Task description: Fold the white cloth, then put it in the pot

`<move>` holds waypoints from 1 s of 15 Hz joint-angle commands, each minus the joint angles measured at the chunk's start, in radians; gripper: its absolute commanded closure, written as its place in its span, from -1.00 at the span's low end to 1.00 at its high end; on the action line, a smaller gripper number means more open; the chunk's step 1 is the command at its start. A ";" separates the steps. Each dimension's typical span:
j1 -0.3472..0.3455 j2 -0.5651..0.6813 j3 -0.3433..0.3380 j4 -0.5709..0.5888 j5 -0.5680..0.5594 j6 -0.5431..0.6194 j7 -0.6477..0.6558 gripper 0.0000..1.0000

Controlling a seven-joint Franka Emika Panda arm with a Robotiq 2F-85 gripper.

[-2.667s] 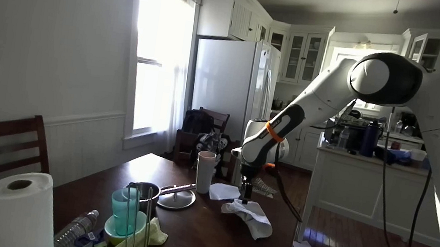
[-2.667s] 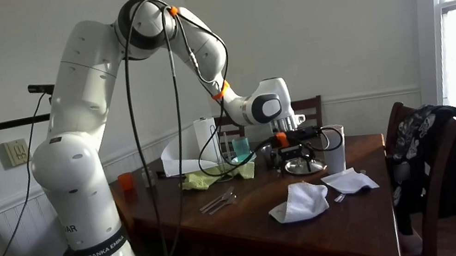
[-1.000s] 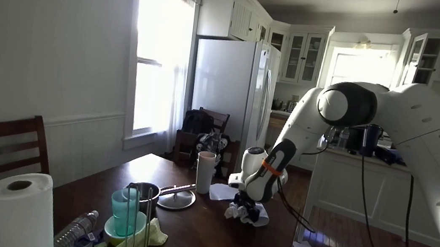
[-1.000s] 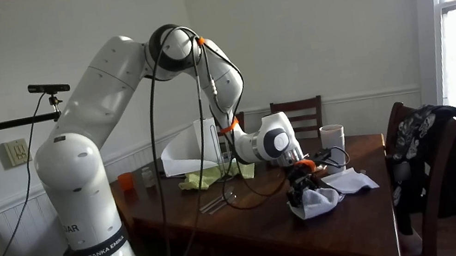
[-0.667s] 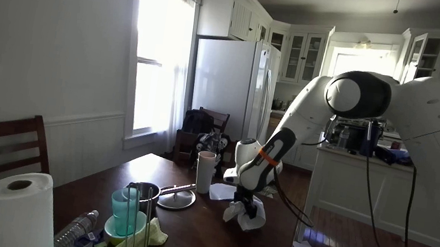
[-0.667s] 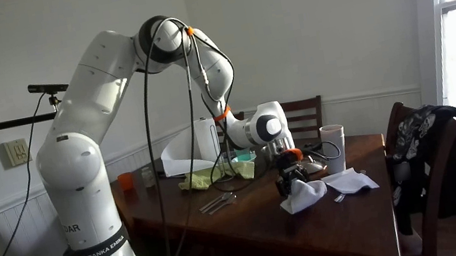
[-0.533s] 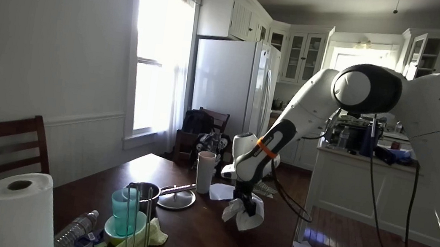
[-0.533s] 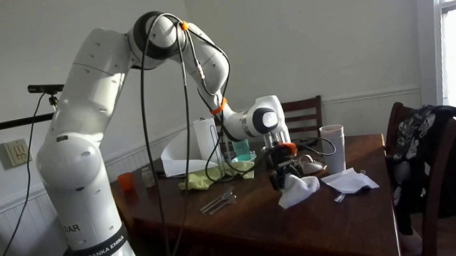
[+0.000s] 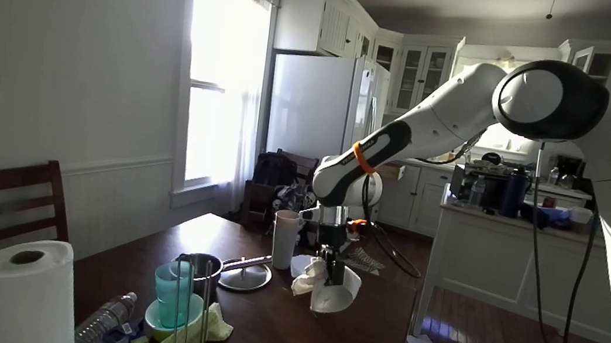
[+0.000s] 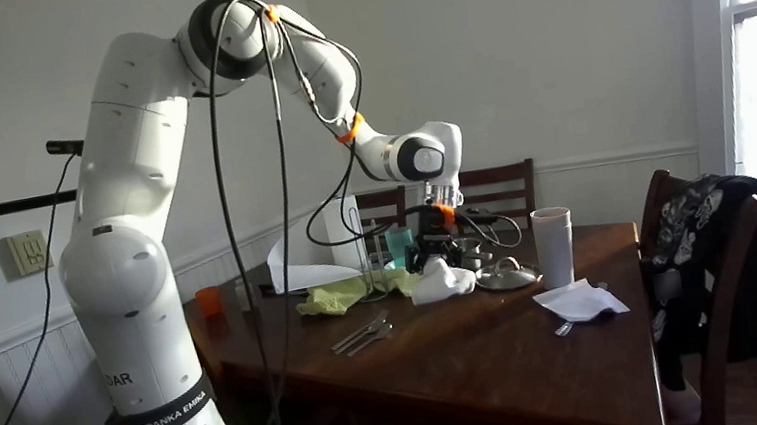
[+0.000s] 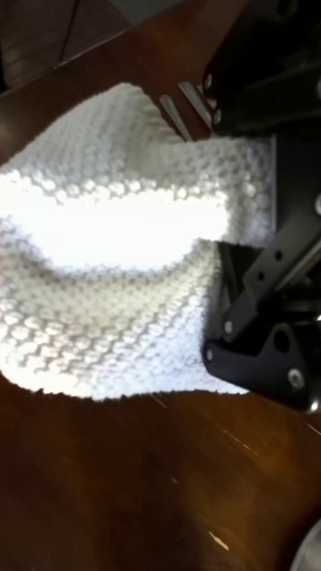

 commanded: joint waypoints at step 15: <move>0.096 0.308 0.144 0.518 0.236 0.287 0.106 1.00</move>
